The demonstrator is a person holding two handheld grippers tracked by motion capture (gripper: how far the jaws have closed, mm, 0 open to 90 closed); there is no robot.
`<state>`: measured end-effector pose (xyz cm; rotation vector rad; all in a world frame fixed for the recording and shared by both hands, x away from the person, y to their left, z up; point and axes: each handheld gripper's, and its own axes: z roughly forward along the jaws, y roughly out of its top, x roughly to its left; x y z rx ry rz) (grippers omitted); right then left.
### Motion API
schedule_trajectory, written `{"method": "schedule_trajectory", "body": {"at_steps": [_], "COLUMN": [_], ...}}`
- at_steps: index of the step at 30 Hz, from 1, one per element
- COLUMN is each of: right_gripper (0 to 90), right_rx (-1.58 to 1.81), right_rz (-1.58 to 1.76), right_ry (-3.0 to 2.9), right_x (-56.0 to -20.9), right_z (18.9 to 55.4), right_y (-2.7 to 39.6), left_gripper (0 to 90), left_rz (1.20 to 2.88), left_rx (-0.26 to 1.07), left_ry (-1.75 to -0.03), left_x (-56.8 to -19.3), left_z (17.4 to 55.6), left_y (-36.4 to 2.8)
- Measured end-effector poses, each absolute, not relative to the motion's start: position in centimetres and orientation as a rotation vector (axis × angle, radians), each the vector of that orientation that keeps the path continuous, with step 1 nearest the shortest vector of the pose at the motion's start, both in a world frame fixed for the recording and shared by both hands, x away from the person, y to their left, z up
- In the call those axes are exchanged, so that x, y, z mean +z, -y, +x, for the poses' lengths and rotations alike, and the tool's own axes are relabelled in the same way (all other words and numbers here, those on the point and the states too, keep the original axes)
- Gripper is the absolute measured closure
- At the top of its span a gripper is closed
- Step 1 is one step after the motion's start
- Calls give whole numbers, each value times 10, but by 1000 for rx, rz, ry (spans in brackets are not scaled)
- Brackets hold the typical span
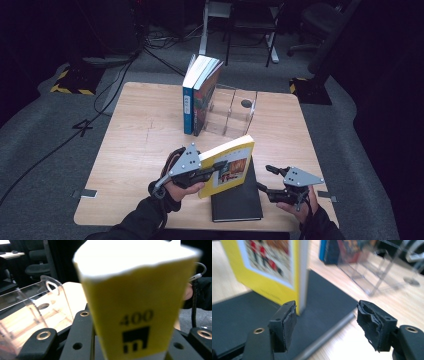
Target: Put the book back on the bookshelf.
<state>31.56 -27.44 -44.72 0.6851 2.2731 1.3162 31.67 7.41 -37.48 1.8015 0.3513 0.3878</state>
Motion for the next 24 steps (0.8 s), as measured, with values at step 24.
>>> {"method": "schedule_trajectory", "body": {"at_steps": [24], "right_gripper": [308], "right_rx": [1179], "right_rz": [934], "right_ry": [-2295], "right_x": [-481], "right_z": [339], "right_y": [312], "left_gripper": [751], "left_rz": [1748], "left_rx": [594], "left_ry": [-574], "left_x": [-371], "left_z": [347], "left_y": [-94]}}
